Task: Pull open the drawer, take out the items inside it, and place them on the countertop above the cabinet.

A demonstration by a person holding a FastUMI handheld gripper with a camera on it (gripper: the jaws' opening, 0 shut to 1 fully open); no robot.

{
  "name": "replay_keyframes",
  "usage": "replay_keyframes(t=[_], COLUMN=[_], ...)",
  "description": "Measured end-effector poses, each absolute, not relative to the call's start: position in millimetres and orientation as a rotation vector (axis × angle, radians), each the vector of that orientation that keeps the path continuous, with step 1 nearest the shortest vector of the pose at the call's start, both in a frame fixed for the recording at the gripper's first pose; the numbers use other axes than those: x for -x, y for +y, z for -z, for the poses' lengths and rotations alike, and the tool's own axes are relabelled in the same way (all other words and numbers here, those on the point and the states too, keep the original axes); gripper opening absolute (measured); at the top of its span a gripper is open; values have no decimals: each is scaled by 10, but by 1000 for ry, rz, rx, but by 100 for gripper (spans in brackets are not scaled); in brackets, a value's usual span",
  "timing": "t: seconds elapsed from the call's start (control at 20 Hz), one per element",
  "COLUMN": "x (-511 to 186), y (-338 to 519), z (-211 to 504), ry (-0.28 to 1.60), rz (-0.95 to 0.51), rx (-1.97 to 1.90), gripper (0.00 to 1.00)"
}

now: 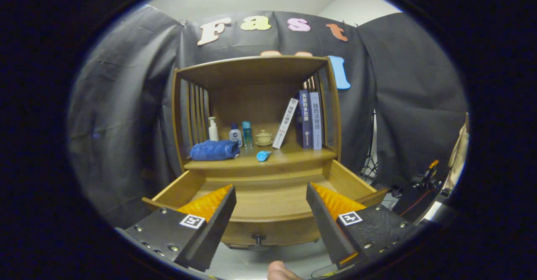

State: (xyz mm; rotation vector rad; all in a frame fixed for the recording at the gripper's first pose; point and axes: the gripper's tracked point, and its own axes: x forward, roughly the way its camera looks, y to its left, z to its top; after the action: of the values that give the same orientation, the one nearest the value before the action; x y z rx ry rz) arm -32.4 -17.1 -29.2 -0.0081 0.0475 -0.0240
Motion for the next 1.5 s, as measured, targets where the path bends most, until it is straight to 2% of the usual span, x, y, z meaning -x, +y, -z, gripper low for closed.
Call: replay_keyframes(t=[0.65, 1.05, 1.5], x=[357, 111, 47], y=[87, 116, 131], z=[1343, 1531, 1527], ry=[148, 183, 140], rz=[-38, -10, 5], rx=[-8, -5, 56], gripper=[100, 100, 99])
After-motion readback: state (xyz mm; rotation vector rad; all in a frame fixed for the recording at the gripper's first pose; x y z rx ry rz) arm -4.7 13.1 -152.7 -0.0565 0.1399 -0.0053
